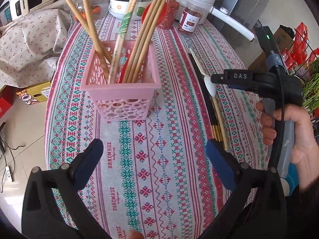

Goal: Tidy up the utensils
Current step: 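Lower the right gripper onto the white plastic spoon and grasp it, then grasp the black chopsticks with the left gripper while the right gripper lifts the spoon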

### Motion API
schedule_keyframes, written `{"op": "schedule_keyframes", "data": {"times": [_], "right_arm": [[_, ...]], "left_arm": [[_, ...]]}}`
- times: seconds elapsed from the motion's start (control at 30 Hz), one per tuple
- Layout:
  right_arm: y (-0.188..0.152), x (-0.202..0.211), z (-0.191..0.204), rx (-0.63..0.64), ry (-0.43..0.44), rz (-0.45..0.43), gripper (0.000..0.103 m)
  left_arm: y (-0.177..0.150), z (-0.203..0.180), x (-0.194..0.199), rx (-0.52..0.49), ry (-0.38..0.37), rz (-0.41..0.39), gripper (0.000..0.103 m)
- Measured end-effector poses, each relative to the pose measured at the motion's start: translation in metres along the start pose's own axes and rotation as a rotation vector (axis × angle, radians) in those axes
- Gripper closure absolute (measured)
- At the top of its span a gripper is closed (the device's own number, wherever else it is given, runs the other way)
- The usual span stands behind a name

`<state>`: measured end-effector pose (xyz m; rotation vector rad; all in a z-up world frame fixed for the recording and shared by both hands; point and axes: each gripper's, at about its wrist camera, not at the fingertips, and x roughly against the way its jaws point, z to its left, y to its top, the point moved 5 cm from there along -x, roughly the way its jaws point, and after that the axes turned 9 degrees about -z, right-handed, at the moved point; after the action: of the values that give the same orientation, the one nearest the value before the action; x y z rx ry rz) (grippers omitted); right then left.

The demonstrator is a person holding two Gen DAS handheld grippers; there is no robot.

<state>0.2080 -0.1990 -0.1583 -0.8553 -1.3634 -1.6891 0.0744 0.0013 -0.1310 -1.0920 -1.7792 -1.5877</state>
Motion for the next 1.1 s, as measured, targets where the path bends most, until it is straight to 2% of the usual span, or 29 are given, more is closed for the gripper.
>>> {"op": "schedule_keyframes", "data": {"times": [0.13, 0.2, 0.37, 0.67, 0.9, 1.03, 1.1], "right_arm": [[0.004, -0.016, 0.013, 0.004, 0.020, 0.017, 0.049], [0.004, -0.023, 0.018, 0.020, 0.011, 0.028, 0.067], [0.004, -0.019, 0.010, 0.033, -0.003, 0.036, 0.067], [-0.010, 0.016, -0.053, -0.011, 0.009, 0.099, 0.067], [-0.046, 0.023, -0.087, 0.064, -0.008, 0.233, 0.066], [-0.043, 0.035, -0.097, 0.058, 0.017, 0.218, 0.066], [-0.039, 0.038, -0.105, 0.031, 0.021, 0.207, 0.065]], "left_arm": [[-0.002, -0.006, -0.002, -0.025, 0.009, -0.002, 0.001], [-0.003, -0.008, -0.003, -0.033, 0.011, -0.003, 0.001], [-0.006, -0.018, -0.006, -0.058, -0.001, -0.003, 0.000], [-0.009, -0.057, -0.018, -0.132, -0.015, 0.028, 0.000], [-0.004, -0.089, -0.035, -0.194, 0.013, 0.064, 0.000], [0.010, -0.102, -0.050, -0.170, 0.013, 0.071, 0.001], [0.019, -0.105, -0.058, -0.159, 0.030, 0.066, 0.007]]}}
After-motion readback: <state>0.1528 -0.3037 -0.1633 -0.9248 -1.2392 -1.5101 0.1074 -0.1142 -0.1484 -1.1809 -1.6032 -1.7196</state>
